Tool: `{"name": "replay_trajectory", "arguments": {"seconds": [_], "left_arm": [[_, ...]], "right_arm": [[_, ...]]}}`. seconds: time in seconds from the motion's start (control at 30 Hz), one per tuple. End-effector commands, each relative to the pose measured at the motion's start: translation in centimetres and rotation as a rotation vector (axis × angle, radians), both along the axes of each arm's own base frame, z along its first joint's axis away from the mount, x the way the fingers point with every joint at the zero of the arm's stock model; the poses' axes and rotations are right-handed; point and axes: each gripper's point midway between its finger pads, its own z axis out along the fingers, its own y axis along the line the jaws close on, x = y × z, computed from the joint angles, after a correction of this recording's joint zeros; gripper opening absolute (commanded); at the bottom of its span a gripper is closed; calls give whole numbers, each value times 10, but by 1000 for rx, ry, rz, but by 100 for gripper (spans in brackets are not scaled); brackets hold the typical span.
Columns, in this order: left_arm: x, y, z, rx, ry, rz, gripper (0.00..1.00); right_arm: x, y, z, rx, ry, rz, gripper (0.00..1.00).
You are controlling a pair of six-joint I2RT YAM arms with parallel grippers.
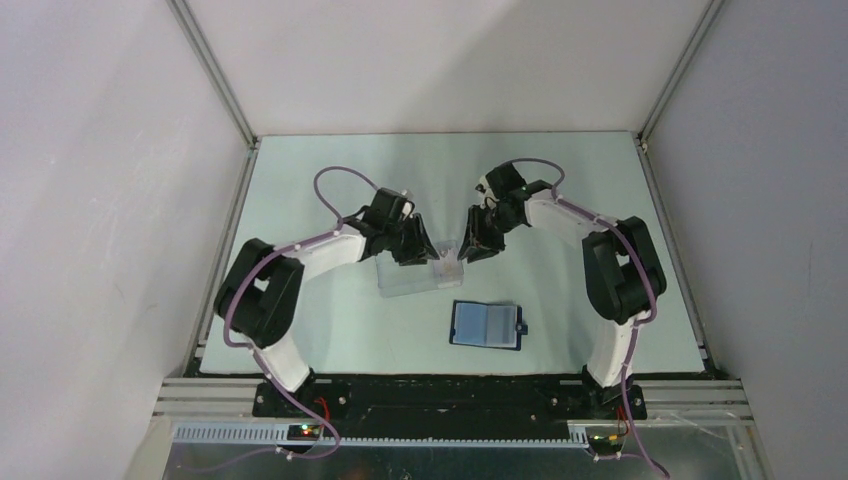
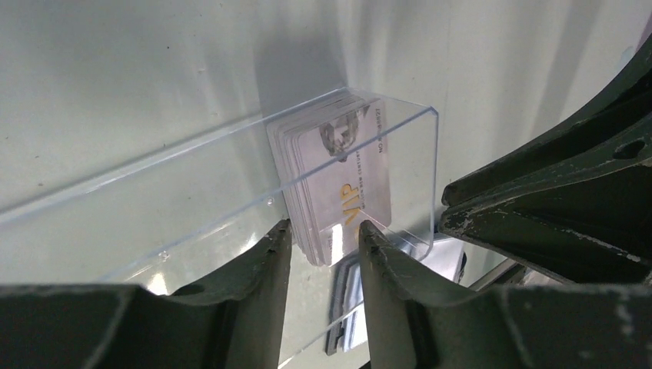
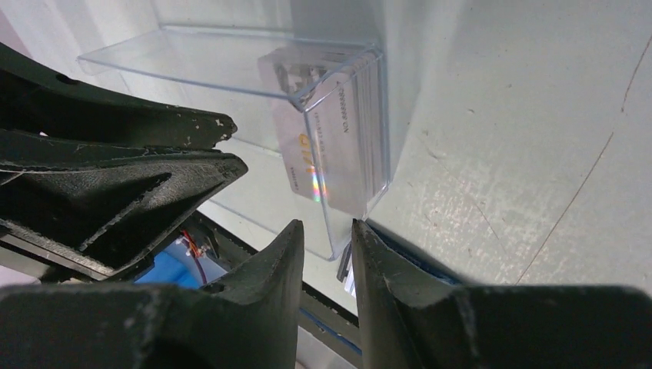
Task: Put the credit cards into the card holder
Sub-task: Pick up the credit card from the storage box.
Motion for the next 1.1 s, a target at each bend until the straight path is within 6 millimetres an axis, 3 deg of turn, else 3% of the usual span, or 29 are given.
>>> {"name": "replay_trajectory", "arguments": {"seconds": [0.0, 0.3, 0.5, 0.67, 1.07], "left_arm": [[9, -15, 9, -26, -20, -46, 40], [10, -19, -9, 15, -1, -47, 36], [8, -21, -19, 32, 14, -53, 35], [8, -27, -16, 27, 7, -64, 30], [7, -37, -4, 11, -19, -81, 14]], "right_arm": [[7, 8, 2, 20, -6, 27, 33], [4, 12, -7, 10, 13, 39, 26], [3, 13, -8, 7, 16, 43, 16], [3, 12, -7, 4, 17, 48, 10], [0, 10, -11, -8, 30, 54, 8]]}}
